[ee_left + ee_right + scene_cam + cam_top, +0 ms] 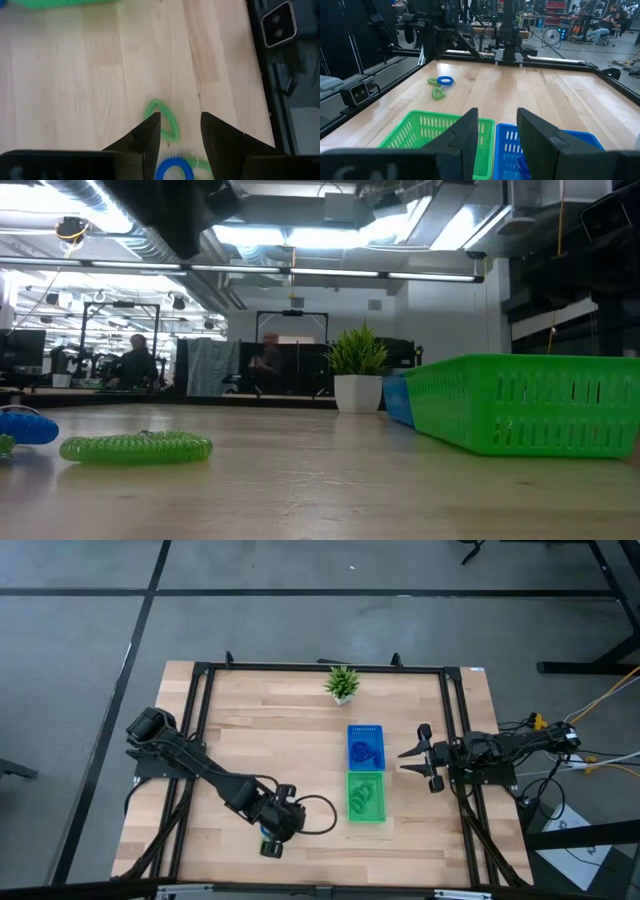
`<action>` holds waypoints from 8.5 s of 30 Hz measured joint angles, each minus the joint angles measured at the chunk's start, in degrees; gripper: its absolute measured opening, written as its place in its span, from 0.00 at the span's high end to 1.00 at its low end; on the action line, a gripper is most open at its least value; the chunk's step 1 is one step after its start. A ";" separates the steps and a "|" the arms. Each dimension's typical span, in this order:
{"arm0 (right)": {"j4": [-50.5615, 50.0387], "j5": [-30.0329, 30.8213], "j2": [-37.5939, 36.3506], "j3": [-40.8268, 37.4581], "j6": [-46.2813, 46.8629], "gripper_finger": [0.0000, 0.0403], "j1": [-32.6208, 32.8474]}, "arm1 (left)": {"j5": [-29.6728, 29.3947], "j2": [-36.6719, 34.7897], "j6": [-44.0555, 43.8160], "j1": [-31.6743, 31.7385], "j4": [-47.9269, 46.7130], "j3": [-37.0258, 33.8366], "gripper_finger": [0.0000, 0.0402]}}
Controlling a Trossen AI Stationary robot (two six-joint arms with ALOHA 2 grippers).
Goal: Sort spring keychains
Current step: Put the green spring keychain into the green bin, then put the blue spring keychain into the blue bin
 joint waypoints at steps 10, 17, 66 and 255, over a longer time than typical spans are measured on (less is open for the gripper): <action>0.00 0.00 0.02 0.00 0.00 0.66 0.00 | -0.46 0.00 -8.70 0.22 -0.54 -2.10 0.66; 0.01 0.00 0.01 0.00 0.01 0.66 0.00 | -0.50 0.00 -18.12 0.35 -0.44 -5.67 0.62; 0.00 0.00 0.02 0.00 0.00 0.66 -0.02 | -8.28 12.41 -6.00 4.09 5.61 -7.27 0.95; 0.00 0.00 0.00 0.00 0.02 0.66 -0.02 | -19.28 -12.22 6.51 11.71 10.03 -7.32 0.98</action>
